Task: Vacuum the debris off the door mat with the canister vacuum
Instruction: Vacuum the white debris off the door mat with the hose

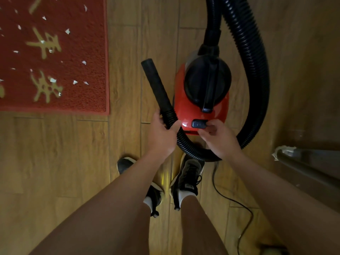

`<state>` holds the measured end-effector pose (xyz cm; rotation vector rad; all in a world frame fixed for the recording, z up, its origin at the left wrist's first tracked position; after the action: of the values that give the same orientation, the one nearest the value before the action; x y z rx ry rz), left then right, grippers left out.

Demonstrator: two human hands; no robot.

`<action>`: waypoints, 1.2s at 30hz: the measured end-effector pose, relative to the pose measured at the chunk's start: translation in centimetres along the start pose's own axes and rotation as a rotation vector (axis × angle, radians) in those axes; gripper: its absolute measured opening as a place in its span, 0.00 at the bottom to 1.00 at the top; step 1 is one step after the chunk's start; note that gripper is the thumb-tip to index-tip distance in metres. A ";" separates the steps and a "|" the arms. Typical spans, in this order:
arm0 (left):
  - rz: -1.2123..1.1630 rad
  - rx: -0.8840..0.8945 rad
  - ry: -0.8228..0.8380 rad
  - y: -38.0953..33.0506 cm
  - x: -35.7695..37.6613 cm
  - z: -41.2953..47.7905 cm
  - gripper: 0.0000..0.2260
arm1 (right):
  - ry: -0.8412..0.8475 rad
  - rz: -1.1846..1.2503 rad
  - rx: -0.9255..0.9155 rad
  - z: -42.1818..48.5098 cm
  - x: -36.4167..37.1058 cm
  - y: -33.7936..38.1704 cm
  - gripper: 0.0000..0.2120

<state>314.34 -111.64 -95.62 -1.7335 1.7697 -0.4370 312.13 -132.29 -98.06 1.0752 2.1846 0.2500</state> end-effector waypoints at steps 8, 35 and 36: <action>0.028 -0.021 0.020 1.2 0.1 1.0 0.19 | -0.205 -0.075 0.023 2.6 -0.3 -0.6 0.18; -0.004 -0.047 0.075 1.7 0.3 2.3 0.21 | -0.360 -0.135 0.086 3.7 -0.8 -0.5 0.19; -0.003 -0.045 0.080 1.5 0.1 2.2 0.22 | -0.351 -0.133 0.080 3.5 -0.8 -0.4 0.18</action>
<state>314.60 -111.24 -98.27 -1.7718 1.8469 -0.4774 314.53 -133.60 -100.46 0.9320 1.9501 -0.0826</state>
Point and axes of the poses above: each hand's wrist, its own z-axis towards the middle knuckle, its own x-axis out of the palm, y = z × x, the point moved 10 cm from there along z, towards the middle knuckle, and after that the axes turned 5 degrees about -z, right-handed, at the moved point
